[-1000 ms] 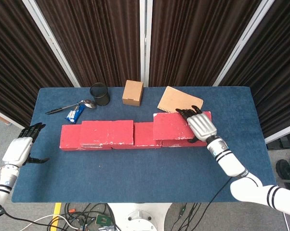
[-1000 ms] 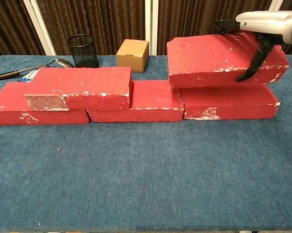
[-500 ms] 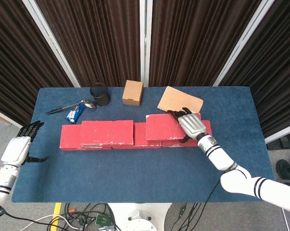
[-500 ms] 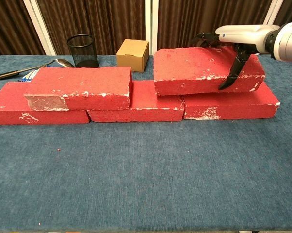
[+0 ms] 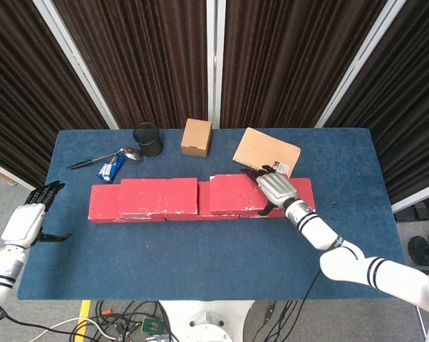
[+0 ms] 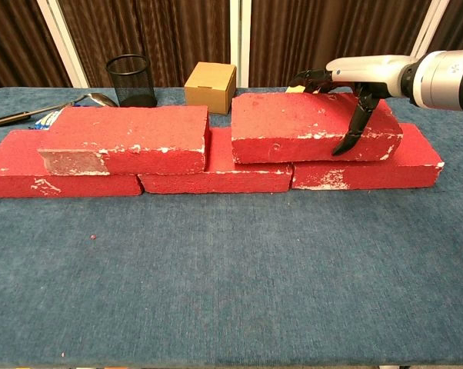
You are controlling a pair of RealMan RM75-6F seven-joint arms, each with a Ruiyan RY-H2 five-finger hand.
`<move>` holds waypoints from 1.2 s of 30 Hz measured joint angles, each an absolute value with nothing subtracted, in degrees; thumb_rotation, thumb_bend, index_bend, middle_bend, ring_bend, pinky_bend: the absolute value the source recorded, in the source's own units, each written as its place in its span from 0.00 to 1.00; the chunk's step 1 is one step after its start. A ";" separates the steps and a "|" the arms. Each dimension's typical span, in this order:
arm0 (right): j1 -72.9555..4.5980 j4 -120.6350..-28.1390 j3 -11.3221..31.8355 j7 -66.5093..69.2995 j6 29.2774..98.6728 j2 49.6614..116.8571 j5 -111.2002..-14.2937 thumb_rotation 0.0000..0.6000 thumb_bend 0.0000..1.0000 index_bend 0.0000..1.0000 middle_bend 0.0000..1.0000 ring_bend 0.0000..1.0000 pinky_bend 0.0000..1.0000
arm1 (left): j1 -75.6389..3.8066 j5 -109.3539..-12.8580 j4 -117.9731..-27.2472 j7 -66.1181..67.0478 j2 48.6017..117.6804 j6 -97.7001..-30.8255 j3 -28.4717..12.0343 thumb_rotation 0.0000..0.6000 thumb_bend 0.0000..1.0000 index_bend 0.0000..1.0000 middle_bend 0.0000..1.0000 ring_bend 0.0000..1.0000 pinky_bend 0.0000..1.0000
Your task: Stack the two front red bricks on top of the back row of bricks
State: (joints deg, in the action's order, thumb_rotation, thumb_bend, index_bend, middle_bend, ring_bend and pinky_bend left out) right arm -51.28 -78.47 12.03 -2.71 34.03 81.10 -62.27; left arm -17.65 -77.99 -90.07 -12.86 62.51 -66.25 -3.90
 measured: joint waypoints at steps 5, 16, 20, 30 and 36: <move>-52.01 -77.18 11.75 -1.45 32.98 81.81 -62.56 1.00 0.00 0.00 0.24 0.22 0.00 | -17.74 -77.99 -89.69 -13.15 62.81 -65.89 -3.85 1.00 0.00 0.01 0.00 0.00 0.00; -53.36 -75.27 11.83 1.22 31.54 82.98 -63.34 1.00 0.00 0.00 0.24 0.22 0.00 | -18.07 -78.18 -89.31 -13.30 63.03 -65.31 -3.81 1.00 0.00 0.01 0.00 0.00 0.00; -53.92 -74.81 11.83 1.79 31.06 83.32 -63.63 1.00 0.00 0.00 0.24 0.22 0.00 | -18.13 -78.12 -89.49 -13.11 62.91 -65.04 -3.73 1.00 0.00 0.01 0.00 0.00 0.00; -54.55 -74.20 11.67 2.49 31.05 84.03 -63.27 1.00 0.00 0.00 0.23 0.22 0.00 | -18.21 -77.90 -89.26 -13.57 62.89 -64.55 -3.69 1.00 0.00 0.01 0.00 0.00 0.00; -54.93 -73.70 11.36 2.13 31.03 84.59 -62.73 1.00 0.00 0.00 0.23 0.22 0.00 | -18.22 -77.92 -88.99 -14.02 62.91 -64.29 -3.59 1.00 0.00 0.01 0.00 0.00 0.00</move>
State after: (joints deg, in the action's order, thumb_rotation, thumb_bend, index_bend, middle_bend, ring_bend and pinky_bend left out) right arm -54.93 -73.70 11.36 2.13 31.03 84.59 -62.73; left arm -18.22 -77.92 -88.99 -14.02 62.91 -64.29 -3.59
